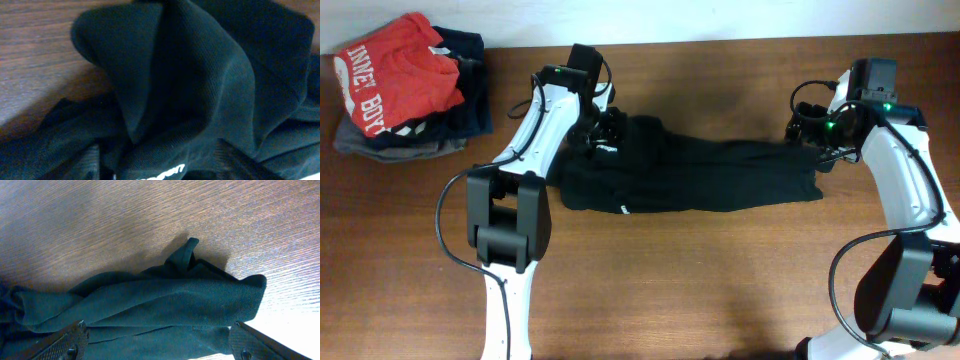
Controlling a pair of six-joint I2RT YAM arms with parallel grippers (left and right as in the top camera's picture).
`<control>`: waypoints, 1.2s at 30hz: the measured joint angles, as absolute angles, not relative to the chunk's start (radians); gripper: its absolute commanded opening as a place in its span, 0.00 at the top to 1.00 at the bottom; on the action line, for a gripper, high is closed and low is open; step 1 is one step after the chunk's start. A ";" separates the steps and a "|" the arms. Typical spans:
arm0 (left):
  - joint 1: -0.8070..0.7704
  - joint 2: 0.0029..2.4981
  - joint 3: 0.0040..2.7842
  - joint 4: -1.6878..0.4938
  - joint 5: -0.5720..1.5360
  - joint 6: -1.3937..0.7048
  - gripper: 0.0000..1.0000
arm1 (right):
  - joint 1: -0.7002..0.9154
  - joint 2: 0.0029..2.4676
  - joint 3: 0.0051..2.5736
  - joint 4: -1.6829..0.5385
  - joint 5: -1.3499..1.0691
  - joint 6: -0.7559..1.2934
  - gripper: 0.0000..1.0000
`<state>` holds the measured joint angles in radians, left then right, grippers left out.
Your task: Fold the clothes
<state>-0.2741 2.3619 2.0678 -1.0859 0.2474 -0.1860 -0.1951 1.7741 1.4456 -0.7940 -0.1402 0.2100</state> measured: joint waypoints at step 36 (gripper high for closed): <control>-0.285 2.190 2.151 -1.425 0.212 -0.156 0.99 | -0.195 1.963 1.401 -0.786 -0.132 0.210 0.06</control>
<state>-0.2852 2.1899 2.1509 -1.4254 0.2115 -0.1562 -0.1951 1.9633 1.4006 -0.7856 -0.1322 0.2100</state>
